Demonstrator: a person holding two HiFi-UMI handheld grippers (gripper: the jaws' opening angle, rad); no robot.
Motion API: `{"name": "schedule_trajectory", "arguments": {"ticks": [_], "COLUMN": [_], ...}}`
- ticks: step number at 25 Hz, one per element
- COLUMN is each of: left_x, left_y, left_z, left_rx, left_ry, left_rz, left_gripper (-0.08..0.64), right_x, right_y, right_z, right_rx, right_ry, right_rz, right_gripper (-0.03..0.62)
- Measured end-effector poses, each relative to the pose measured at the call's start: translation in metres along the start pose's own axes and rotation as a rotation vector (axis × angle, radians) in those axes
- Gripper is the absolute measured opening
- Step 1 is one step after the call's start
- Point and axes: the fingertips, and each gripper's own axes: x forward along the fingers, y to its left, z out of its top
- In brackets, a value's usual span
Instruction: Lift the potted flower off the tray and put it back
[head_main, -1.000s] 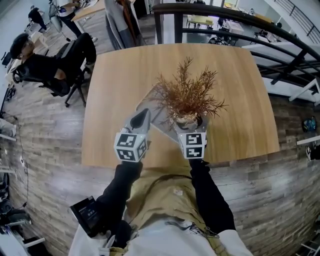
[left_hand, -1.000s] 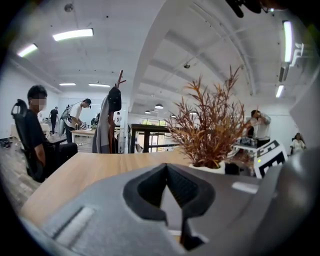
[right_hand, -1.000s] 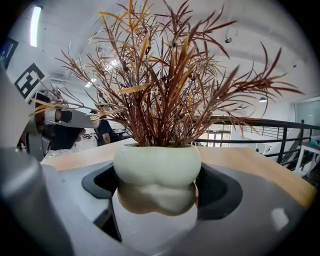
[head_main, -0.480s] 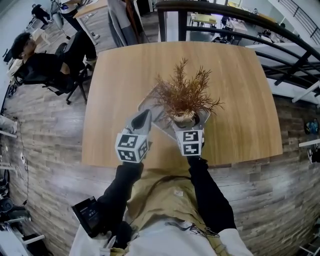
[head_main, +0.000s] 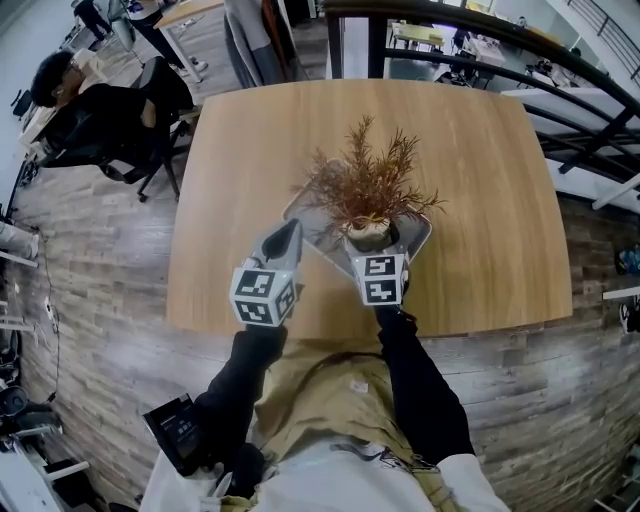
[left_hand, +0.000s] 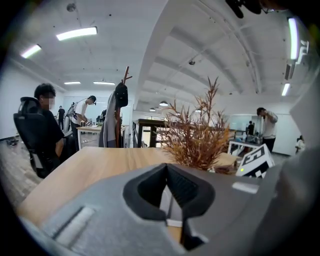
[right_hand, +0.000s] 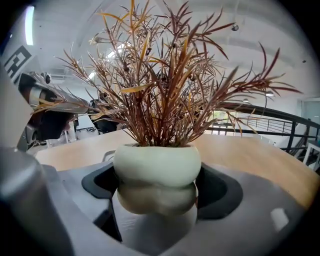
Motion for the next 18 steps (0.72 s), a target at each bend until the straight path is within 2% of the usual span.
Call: {"name": "schedule_trajectory", "arguments": {"ticks": [9, 18], "left_x": [0.0, -0.001], "left_y": [0.002, 0.001], "left_z": [0.001, 0.002], "left_rx": [-0.012, -0.031], "left_ry": [0.007, 0.009], "left_rz": [0.013, 0.021], "left_gripper": [0.002, 0.002], "right_x": [0.003, 0.0], "right_y": [0.001, -0.003], "right_z": [-0.004, -0.022], "right_rx": [0.008, -0.003], "right_ry": [0.049, 0.142], "right_rz": [0.02, 0.02], "right_gripper": [0.477, 0.479]}}
